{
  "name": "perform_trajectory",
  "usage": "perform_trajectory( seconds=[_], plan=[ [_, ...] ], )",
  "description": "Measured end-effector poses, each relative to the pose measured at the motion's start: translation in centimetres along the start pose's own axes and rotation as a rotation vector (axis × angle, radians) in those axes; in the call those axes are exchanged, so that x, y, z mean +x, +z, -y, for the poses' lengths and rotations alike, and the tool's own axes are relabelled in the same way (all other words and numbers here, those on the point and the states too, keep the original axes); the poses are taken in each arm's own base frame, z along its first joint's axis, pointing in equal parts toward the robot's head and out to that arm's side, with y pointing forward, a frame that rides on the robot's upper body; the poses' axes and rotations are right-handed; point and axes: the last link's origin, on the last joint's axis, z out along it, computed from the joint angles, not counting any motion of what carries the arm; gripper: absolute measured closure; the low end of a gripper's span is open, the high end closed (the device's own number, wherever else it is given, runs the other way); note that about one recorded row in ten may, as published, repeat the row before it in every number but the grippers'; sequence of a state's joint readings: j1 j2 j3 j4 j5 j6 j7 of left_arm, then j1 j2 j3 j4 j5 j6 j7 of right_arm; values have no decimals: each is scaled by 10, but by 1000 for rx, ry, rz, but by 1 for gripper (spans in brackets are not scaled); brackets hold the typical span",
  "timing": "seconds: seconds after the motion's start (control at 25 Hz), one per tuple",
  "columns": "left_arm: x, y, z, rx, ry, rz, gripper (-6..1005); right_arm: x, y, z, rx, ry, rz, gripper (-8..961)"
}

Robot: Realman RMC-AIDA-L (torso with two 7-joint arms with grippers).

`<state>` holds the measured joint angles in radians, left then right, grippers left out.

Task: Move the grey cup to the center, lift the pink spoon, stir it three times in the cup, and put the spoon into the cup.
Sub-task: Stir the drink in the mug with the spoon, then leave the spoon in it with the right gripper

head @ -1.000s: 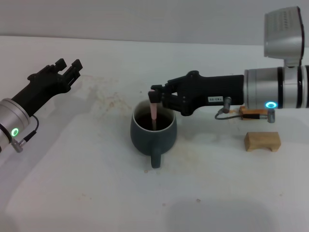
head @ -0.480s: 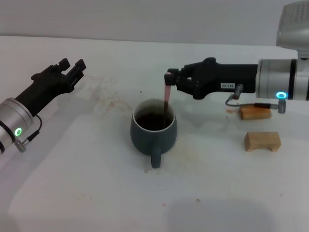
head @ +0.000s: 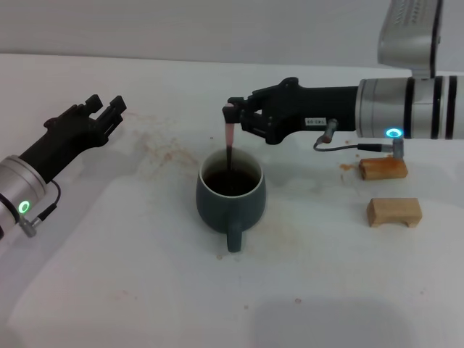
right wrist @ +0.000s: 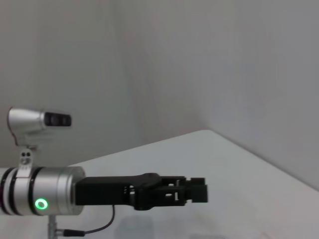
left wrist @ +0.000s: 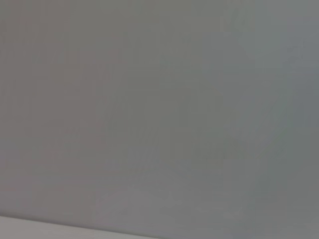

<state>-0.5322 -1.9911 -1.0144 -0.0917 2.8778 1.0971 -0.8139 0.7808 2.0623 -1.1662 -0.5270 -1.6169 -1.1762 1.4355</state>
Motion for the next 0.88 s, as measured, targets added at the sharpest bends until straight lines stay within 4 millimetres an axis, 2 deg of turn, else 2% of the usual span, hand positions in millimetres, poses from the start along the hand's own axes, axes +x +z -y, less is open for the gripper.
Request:
perform_trajectory(
  seconds=[0.44,0.88],
  plan=[
    [0,-6,-1,-12,-7,-21,494,3,8,-16,-84,-21,-32,862],
    [2,-7,0,-15,-3,-30,494,19,-9,-25,-120,13,-11,861]
  ],
)
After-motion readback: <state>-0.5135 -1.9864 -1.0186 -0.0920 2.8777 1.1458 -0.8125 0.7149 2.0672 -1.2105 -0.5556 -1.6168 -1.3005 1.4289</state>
